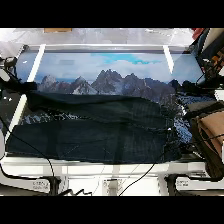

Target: Fold the clothes and pants, and hang the long-sleeved shirts on hangers.

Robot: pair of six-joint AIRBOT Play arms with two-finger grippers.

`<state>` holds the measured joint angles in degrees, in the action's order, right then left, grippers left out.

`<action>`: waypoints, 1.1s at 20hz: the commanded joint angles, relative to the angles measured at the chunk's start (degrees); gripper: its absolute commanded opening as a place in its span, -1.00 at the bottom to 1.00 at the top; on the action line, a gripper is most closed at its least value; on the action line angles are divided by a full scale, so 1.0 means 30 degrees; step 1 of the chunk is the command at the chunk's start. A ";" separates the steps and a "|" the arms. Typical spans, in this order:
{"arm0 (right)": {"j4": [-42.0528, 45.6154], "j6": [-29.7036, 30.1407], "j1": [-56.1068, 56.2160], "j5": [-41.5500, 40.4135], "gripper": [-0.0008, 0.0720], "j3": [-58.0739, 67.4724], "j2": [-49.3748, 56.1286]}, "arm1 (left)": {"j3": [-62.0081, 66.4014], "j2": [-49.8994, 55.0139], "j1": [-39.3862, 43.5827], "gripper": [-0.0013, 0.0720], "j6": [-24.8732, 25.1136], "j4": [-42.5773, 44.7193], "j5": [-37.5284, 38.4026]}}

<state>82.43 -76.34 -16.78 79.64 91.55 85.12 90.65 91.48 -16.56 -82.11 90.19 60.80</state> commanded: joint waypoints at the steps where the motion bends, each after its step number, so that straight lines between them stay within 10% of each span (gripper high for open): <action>1: 0.0233 0.0335 -0.0007 -0.0539 -0.91 -0.0007 0.0000 | 0.0007 -0.0175 -0.0546 -0.89 0.0007 0.0947 0.1013; 12: -0.0117 0.0328 0.0007 0.0219 -0.91 -0.0007 0.0000 | 0.0007 -0.7490 -0.2667 -0.89 0.1734 0.0845 0.5479; 22: -0.0991 0.3628 -0.0954 0.1756 -0.91 -0.0051 0.0372 | -0.0007 0.0845 -0.2572 -0.88 0.2208 0.0794 0.1836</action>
<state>80.03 -70.39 -18.06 81.80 91.48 85.60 90.61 87.05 -24.45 -75.96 92.60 72.42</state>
